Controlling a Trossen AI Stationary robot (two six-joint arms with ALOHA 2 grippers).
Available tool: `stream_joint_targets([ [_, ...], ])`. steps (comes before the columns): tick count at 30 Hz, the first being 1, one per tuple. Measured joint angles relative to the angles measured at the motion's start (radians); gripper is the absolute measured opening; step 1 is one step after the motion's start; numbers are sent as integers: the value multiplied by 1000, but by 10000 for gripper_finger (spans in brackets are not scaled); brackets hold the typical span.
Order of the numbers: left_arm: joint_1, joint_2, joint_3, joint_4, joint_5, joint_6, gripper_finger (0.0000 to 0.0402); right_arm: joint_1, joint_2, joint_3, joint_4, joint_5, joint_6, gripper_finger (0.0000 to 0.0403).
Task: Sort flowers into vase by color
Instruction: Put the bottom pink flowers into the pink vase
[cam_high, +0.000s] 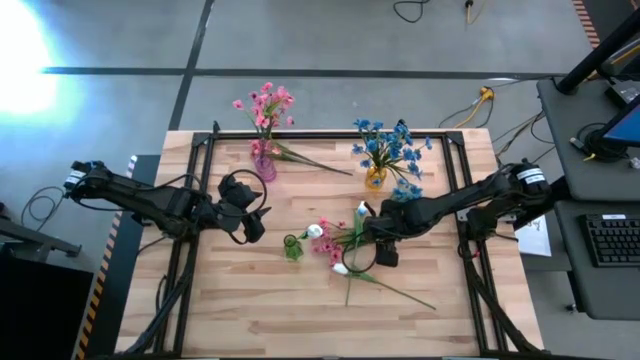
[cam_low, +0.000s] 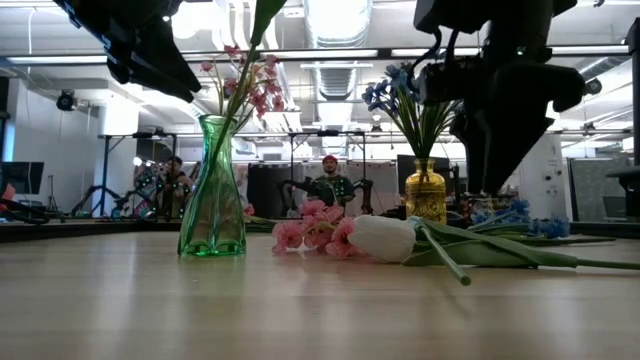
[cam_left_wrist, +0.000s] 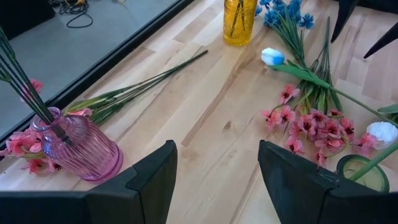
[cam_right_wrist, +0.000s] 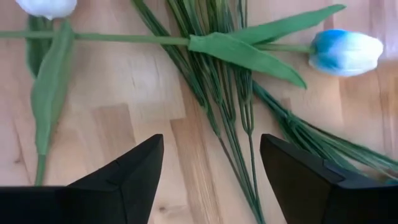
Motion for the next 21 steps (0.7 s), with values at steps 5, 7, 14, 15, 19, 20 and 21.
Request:
stream_joint_targets([
  [5,0,0,0,0,0,0,211,0,0,-19,39,0,-17,251],
  [7,0,0,0,0,0,0,211,0,1,-26,53,0,-25,249],
  [14,0,0,0,0,0,0,211,0,5,-79,147,0,-41,247],
  [15,0,0,0,0,0,0,211,0,5,-84,146,0,-41,246],
  [19,0,0,0,0,0,0,211,0,5,-101,150,18,-32,247],
  [20,0,0,0,0,0,0,211,0,5,-107,150,24,-32,247],
  [21,0,0,0,0,0,0,211,0,5,-113,152,24,-32,246],
])
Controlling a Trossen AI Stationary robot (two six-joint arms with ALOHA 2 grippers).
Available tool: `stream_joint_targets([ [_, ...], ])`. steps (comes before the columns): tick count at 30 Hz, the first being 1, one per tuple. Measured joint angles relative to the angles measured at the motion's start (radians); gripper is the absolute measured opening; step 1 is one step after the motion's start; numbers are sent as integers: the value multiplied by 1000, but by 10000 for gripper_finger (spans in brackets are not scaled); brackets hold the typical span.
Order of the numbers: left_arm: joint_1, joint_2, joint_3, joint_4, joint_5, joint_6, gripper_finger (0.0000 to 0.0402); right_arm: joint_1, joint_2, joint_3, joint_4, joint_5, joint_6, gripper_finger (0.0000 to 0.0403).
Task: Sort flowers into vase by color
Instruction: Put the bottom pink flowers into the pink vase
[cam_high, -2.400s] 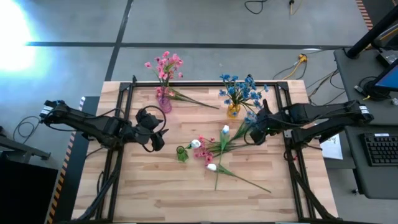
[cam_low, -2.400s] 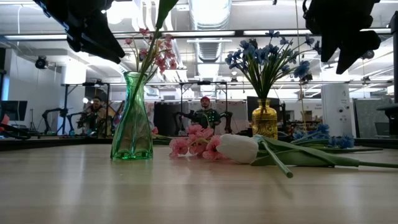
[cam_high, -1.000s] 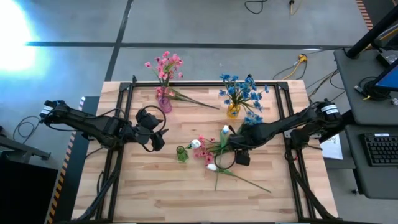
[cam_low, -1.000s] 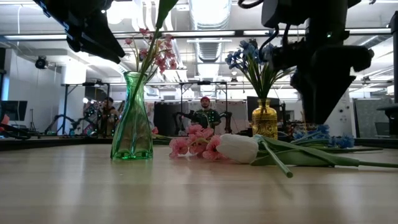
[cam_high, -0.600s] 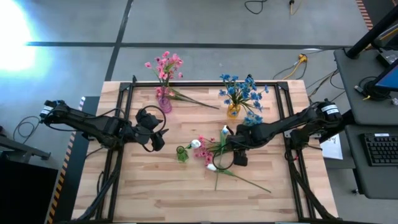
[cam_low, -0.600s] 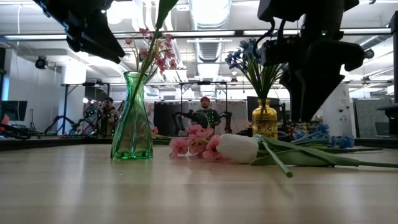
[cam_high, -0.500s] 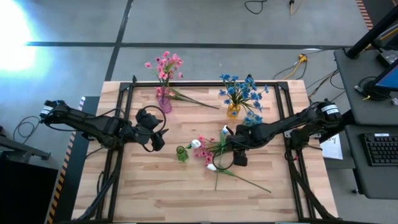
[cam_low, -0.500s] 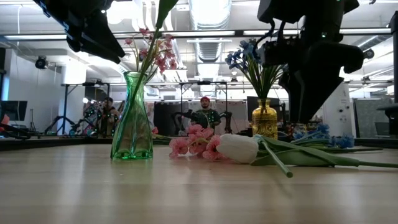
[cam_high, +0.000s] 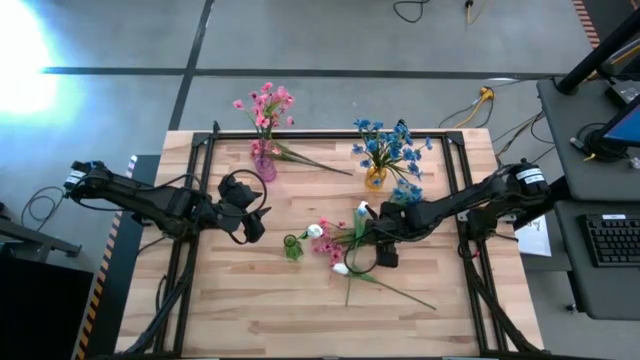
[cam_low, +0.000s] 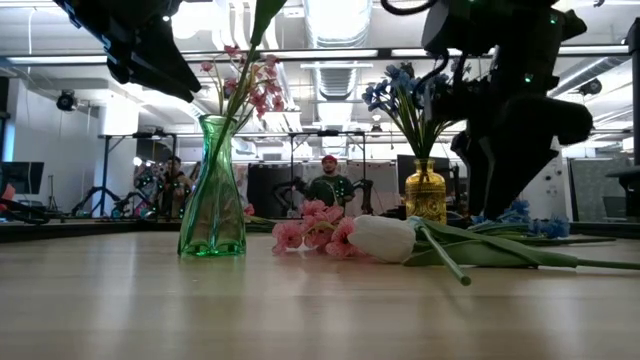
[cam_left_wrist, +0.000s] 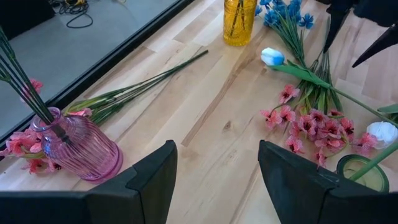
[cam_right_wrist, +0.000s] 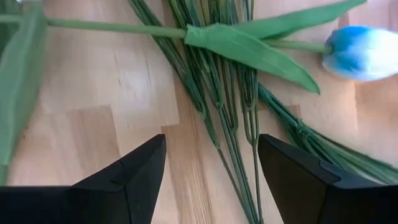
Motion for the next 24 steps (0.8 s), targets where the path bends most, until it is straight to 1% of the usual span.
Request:
stream_joint_targets([
  [5,0,0,0,0,0,0,211,0,0,-42,50,3,0,244],
  [12,0,0,0,0,0,0,211,0,0,-61,66,77,1,241],
  [24,0,0,0,0,0,0,211,-1,0,-99,84,78,0,231],
])
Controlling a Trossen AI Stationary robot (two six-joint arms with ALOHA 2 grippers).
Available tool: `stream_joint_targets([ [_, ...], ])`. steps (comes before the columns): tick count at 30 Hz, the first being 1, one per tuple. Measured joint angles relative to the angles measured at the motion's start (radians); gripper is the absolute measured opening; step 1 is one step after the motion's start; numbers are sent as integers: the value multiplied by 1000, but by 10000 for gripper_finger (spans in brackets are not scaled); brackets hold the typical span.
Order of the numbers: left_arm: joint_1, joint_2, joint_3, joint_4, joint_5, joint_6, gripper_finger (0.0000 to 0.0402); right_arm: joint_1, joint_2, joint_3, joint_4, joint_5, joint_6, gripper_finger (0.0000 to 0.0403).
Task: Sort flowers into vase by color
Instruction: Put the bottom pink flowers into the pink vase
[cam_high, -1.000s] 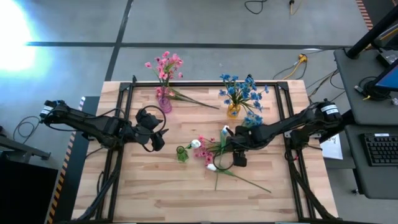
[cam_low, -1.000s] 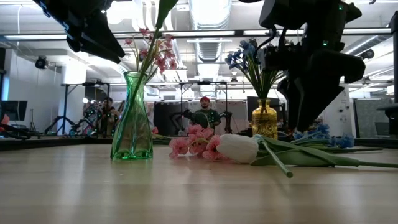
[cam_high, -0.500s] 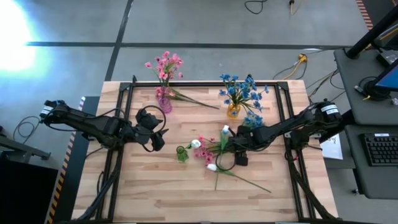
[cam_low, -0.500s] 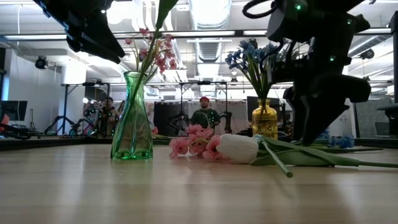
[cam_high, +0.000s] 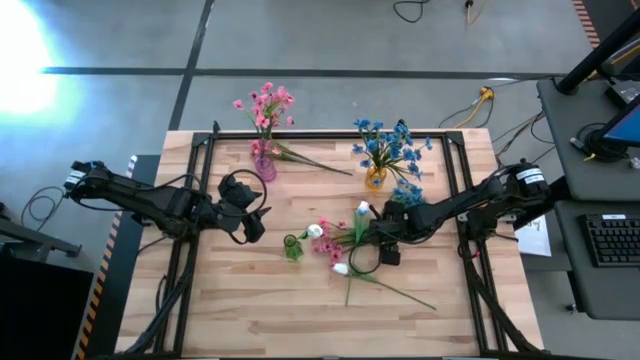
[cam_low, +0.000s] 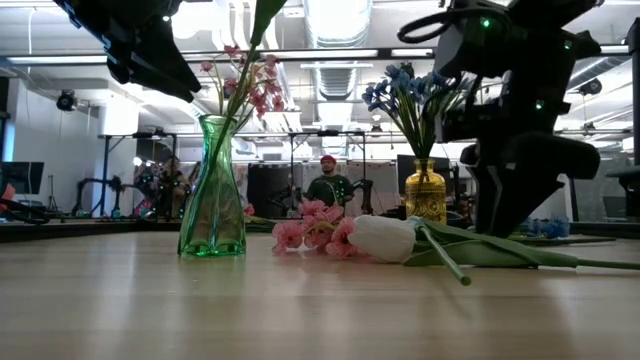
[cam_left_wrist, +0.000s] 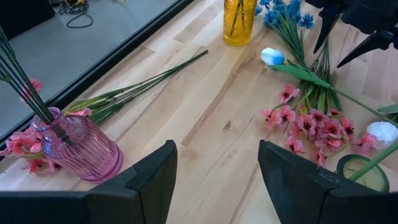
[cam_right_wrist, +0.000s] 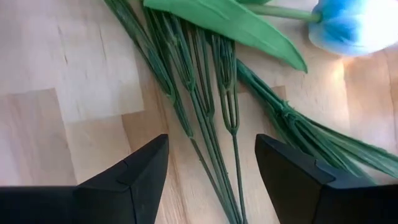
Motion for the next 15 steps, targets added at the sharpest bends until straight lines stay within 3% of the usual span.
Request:
stream_joint_targets([
  [15,0,0,0,0,0,0,211,-2,16,-13,92,1,-6,227],
])
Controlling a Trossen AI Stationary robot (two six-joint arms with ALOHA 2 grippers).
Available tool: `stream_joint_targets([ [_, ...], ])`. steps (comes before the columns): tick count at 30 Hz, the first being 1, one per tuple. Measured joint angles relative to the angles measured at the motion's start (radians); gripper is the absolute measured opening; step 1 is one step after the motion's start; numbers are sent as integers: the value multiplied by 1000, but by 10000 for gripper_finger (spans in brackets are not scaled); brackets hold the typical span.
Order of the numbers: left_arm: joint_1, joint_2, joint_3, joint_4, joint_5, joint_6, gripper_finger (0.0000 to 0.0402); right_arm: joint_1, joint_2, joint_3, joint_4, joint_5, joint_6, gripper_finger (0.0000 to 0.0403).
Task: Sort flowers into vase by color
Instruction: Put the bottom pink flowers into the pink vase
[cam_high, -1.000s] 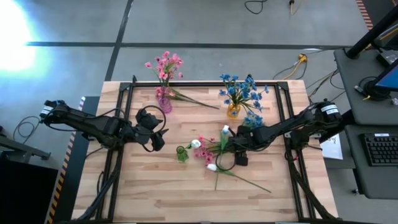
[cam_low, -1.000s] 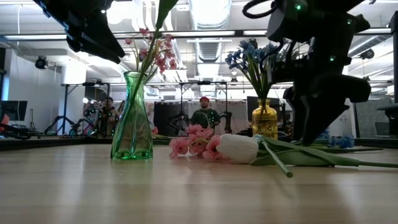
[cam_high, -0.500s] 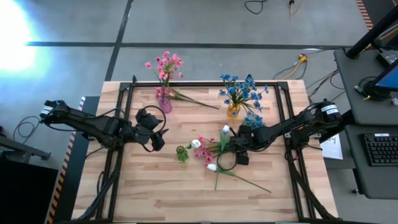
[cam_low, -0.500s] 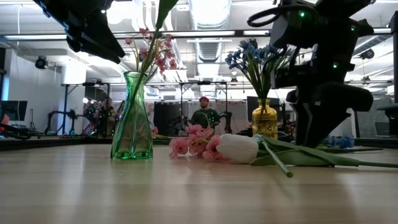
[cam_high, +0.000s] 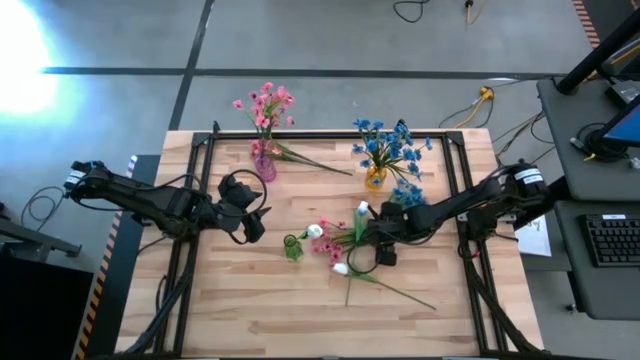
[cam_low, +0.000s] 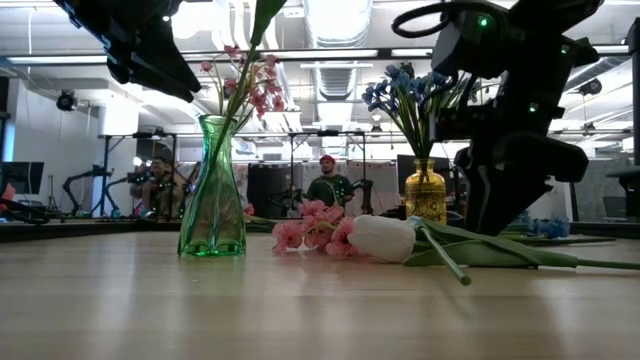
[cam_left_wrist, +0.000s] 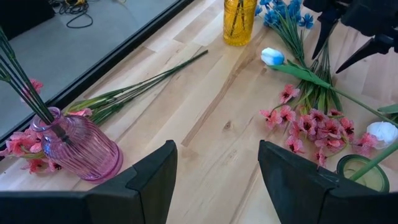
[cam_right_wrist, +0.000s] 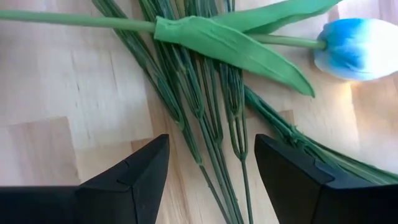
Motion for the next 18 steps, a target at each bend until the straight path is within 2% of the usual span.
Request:
stream_joint_targets([
  [5,0,0,0,0,0,0,211,0,56,3,16,1,-11,221],
  [9,0,0,0,-1,0,0,211,0,94,5,24,-7,-17,199],
  [18,0,0,0,-1,0,0,211,2,76,5,31,-22,8,94],
])
